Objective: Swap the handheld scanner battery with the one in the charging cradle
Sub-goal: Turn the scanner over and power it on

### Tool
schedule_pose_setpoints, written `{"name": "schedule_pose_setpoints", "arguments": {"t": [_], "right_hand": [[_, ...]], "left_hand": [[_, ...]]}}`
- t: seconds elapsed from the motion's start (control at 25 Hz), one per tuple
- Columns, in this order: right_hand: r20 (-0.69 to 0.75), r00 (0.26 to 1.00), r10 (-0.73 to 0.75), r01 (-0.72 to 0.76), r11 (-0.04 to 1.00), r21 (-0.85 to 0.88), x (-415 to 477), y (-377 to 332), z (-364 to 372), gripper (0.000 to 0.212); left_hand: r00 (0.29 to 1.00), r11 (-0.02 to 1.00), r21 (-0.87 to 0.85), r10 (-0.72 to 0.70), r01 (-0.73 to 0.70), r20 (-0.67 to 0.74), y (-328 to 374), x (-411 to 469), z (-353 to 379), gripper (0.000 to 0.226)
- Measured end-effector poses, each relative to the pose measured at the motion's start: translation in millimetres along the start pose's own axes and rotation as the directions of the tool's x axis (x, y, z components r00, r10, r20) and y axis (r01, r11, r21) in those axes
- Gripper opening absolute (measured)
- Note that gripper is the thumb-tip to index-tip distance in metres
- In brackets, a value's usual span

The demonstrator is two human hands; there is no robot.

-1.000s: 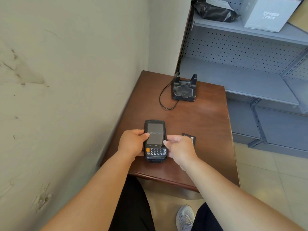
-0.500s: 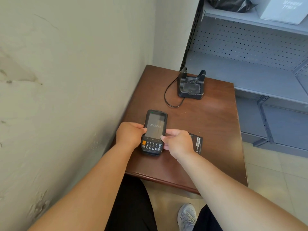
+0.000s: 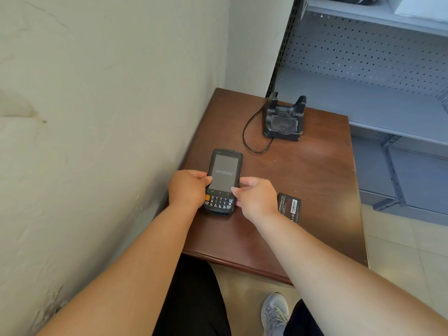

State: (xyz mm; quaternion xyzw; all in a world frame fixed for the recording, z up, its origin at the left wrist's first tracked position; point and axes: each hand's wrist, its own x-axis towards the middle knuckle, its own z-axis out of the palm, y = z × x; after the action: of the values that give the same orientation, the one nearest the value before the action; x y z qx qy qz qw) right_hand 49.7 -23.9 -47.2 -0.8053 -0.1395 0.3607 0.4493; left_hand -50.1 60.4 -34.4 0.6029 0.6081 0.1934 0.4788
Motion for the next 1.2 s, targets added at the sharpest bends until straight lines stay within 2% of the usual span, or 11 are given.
{"name": "schedule_pose_setpoints", "arguments": {"t": [0.16,0.28,0.44,0.6,0.76,0.84,0.92,1.08,1.2], "right_hand": [[-0.016,0.999,-0.028,0.027,0.999,-0.024,-0.2,0.5,-2.7,0.031],[-0.041,0.998,-0.044,0.043,0.999,-0.021,-3.6,-0.4,-11.9,0.01],[-0.021,0.994,-0.106,0.106,0.994,0.006,-15.1,-2.6,-32.6,0.005],[-0.045,0.989,-0.144,0.142,0.989,-0.029,-21.9,3.5,-64.9,0.008],[-0.109,0.983,-0.146,0.139,0.988,-0.071,-22.4,18.2,-101.1,0.01],[-0.143,0.981,-0.131,0.118,0.988,-0.101,-19.6,28.2,-116.3,0.014],[-0.172,0.979,-0.107,0.089,0.99,-0.111,-16.5,38.0,-126.2,0.016],[-0.202,0.977,-0.072,0.05,0.993,-0.11,-15.3,51.9,-139.3,0.019],[-0.218,0.973,-0.071,0.047,0.992,-0.113,-15.5,55.9,-148.6,0.02]], "left_hand": [[0.999,1.0,-0.017,0.02,-0.02,-0.05,4.1,-4.2,0.1,0.031],[0.99,0.995,-0.075,0.058,-0.068,-0.129,11.0,-10.1,-1.2,0.025],[0.982,0.98,-0.166,0.079,-0.107,-0.172,27.9,-24.4,1.6,0.018],[0.984,0.971,-0.188,0.125,-0.148,-0.131,40.4,-45.3,15.3,0.007],[0.986,0.974,-0.172,0.159,-0.15,0.04,39.8,-65.7,40.3,0.003],[0.975,0.987,-0.098,0.14,-0.124,0.175,36.3,-73.9,55.4,0.012],[0.958,0.992,0.046,0.102,-0.118,0.267,31.1,-80.6,70.6,0.03],[0.945,0.917,0.343,0.091,-0.202,0.314,23.3,-92.6,93.9,0.067],[0.941,0.815,0.505,0.138,-0.285,0.308,26.4,-104.1,105.9,0.079]]}}
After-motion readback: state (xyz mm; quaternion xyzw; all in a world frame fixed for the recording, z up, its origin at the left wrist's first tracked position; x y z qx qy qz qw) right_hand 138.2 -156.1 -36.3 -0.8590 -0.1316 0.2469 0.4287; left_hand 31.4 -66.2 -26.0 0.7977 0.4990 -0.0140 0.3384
